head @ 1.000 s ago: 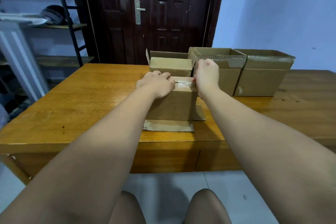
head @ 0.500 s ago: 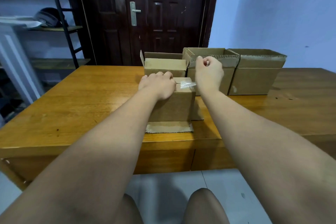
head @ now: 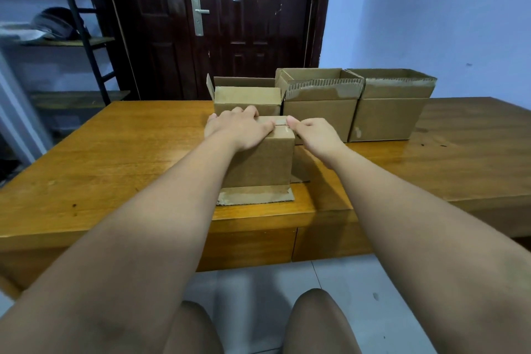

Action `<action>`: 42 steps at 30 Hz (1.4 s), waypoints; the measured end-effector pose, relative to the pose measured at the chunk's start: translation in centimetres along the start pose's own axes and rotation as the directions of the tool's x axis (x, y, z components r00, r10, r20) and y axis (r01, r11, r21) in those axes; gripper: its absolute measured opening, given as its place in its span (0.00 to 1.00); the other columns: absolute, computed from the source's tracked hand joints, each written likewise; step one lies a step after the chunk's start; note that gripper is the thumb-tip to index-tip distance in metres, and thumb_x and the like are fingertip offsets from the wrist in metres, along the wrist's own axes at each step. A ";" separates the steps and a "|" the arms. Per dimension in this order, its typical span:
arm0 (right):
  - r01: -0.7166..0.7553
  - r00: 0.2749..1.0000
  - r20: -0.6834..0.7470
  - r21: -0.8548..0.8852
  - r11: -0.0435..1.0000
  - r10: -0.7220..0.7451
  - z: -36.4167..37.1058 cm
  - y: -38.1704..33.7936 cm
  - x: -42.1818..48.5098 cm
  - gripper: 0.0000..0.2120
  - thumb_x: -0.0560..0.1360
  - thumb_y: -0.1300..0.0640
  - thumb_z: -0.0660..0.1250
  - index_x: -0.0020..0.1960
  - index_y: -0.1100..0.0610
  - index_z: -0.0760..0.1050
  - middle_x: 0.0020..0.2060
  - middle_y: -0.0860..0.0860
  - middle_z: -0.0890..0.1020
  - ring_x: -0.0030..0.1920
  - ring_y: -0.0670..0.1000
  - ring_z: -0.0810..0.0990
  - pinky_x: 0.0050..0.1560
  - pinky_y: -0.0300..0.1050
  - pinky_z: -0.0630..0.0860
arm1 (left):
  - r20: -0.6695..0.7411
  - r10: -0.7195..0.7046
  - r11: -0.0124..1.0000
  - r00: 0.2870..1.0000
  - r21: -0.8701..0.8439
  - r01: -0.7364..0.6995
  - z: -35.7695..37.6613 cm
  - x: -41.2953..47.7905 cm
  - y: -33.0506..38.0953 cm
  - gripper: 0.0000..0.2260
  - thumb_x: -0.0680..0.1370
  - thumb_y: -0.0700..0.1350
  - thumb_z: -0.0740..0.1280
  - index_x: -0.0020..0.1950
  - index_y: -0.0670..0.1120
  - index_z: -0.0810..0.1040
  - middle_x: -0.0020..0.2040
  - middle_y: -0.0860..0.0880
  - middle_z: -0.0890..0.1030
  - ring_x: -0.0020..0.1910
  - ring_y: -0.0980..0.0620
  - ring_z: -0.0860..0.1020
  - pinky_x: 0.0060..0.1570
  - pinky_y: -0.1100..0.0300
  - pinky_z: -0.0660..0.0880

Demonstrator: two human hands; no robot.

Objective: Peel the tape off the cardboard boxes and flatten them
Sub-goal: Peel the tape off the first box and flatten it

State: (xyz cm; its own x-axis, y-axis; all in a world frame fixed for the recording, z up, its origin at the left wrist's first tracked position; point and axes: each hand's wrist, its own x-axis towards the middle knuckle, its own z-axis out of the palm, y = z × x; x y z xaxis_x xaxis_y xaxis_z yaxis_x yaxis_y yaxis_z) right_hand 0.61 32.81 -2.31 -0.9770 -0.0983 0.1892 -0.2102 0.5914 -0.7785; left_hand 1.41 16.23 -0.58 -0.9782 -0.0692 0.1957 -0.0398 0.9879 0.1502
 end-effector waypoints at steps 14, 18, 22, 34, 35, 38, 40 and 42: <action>-0.322 0.838 0.018 0.824 0.467 0.545 -1.5 5.8 -2.0 0.11 0.78 0.49 0.65 0.44 0.56 0.76 0.37 0.49 0.76 0.36 0.46 0.73 0.41 0.39 0.73 | 0.009 0.014 1.000 1.000 -0.010 -0.014 -0.1 0.3 -1.0 0.27 0.77 0.65 0.49 0.70 0.54 0.66 0.68 0.46 0.72 0.66 0.44 0.69 0.66 0.43 0.62; -0.301 0.903 -0.113 0.519 0.800 0.414 0.5 5.2 -1.7 0.14 0.77 0.47 0.65 0.47 0.57 0.79 0.45 0.55 0.82 0.49 0.54 0.79 0.53 0.47 0.75 | 0.000 0.023 1.000 1.000 0.003 -0.023 -0.1 -0.1 -0.8 0.26 0.78 0.65 0.49 0.70 0.53 0.66 0.68 0.45 0.71 0.67 0.43 0.69 0.66 0.43 0.62; -0.240 0.849 -0.327 0.464 0.853 0.416 1.5 5.2 -1.5 0.07 0.79 0.53 0.64 0.51 0.55 0.79 0.45 0.51 0.80 0.47 0.52 0.77 0.41 0.41 0.70 | -0.014 0.024 1.000 1.000 0.010 -0.024 0.1 -0.1 -0.9 0.26 0.78 0.65 0.49 0.70 0.53 0.66 0.67 0.46 0.72 0.66 0.44 0.70 0.66 0.44 0.63; -0.199 0.819 -0.377 0.520 0.830 0.433 2.3 2.8 -0.9 0.14 0.81 0.60 0.56 0.58 0.56 0.78 0.51 0.51 0.78 0.45 0.48 0.75 0.40 0.39 0.68 | -0.026 0.020 1.000 0.999 0.024 -0.020 0.2 -0.1 -0.9 0.26 0.78 0.64 0.48 0.70 0.53 0.67 0.67 0.46 0.73 0.65 0.44 0.70 0.64 0.44 0.63; -0.205 0.846 -0.337 0.507 0.837 0.412 2.4 2.9 -0.8 0.12 0.80 0.59 0.58 0.58 0.55 0.79 0.52 0.51 0.78 0.44 0.47 0.75 0.38 0.39 0.68 | -0.028 0.021 0.999 0.999 0.024 -0.021 0.2 -0.2 -0.9 0.26 0.78 0.64 0.48 0.70 0.53 0.66 0.67 0.46 0.73 0.65 0.44 0.70 0.64 0.44 0.63; -0.252 0.899 -0.251 0.377 0.891 0.360 3.1 3.6 -0.5 0.12 0.78 0.57 0.65 0.61 0.54 0.78 0.62 0.51 0.73 0.46 0.47 0.74 0.48 0.41 0.74 | -0.039 0.024 0.999 0.999 0.022 -0.023 0.2 -0.3 -0.8 0.25 0.78 0.63 0.48 0.70 0.52 0.67 0.67 0.45 0.73 0.65 0.44 0.70 0.64 0.44 0.63; -0.277 0.886 -0.320 0.214 0.937 0.335 3.6 4.0 -0.6 0.11 0.78 0.59 0.65 0.59 0.56 0.79 0.62 0.54 0.74 0.51 0.51 0.76 0.59 0.48 0.75 | -0.040 0.024 1.000 0.999 0.019 -0.023 0.1 -0.3 -0.8 0.25 0.79 0.63 0.48 0.70 0.52 0.67 0.66 0.45 0.73 0.65 0.44 0.71 0.64 0.44 0.63; -0.243 0.871 -0.394 0.178 0.954 0.295 3.6 4.4 -0.9 0.10 0.80 0.57 0.63 0.56 0.57 0.81 0.55 0.55 0.79 0.53 0.54 0.78 0.53 0.46 0.75 | -0.042 0.023 1.000 0.999 0.019 -0.023 0.1 -0.3 -0.7 0.25 0.79 0.63 0.48 0.70 0.52 0.67 0.66 0.45 0.73 0.64 0.44 0.71 0.64 0.44 0.63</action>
State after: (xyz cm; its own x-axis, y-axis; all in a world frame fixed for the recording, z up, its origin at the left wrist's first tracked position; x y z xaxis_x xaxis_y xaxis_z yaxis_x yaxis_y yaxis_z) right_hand 0.40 32.63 -8.09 -0.8987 0.4042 0.1703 0.0309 0.4456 -0.8947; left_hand 1.75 15.53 -0.83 -0.9695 -0.0518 0.2397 -0.0215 0.9916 0.1272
